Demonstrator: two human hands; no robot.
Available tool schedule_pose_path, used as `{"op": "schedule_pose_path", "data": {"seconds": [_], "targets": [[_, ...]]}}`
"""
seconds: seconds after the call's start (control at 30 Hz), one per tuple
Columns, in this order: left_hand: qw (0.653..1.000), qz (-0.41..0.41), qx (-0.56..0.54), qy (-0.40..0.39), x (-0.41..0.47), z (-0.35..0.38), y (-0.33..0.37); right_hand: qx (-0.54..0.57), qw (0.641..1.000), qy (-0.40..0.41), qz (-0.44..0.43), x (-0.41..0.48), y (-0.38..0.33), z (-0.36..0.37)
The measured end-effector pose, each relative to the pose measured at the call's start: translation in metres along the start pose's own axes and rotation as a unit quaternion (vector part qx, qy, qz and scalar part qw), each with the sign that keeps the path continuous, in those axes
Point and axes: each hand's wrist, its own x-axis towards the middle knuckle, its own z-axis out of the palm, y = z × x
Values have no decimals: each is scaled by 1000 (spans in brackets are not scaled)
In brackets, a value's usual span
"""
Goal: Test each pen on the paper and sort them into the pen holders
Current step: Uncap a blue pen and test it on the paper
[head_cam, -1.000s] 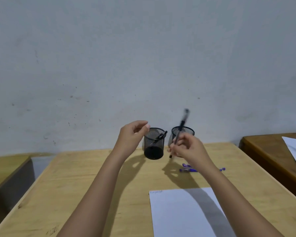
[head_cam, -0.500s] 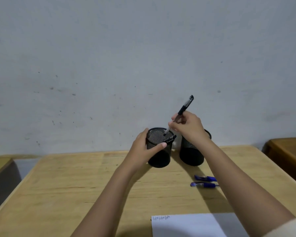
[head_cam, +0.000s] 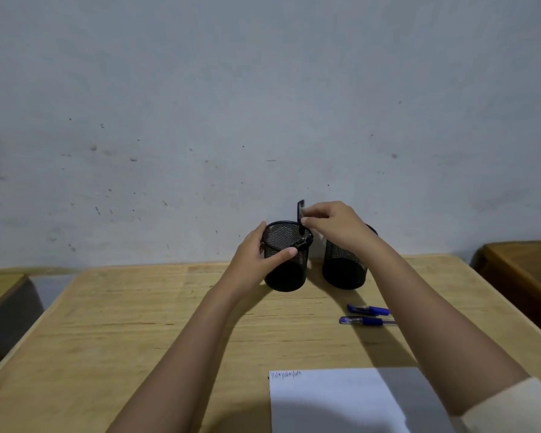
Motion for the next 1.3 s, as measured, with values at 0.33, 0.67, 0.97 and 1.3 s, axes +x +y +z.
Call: {"op": "schedule_pose_path", "data": {"seconds": [0.33,0.67,0.97,1.3], "targets": [[956,-92,256,-110,-85,-19,-30,7,994,110,3,-115,49,-21],[917,-59,379,-108,-137,-15,-41,-209,976,32,-52,-137,104,-5],[945,-71,305,-96,-133,-15,-32,-171,982,41,-73,-138,85,3],[995,-42,-86,-11,-136,5,28,-128,963,10,-236,-157,18,38]]}}
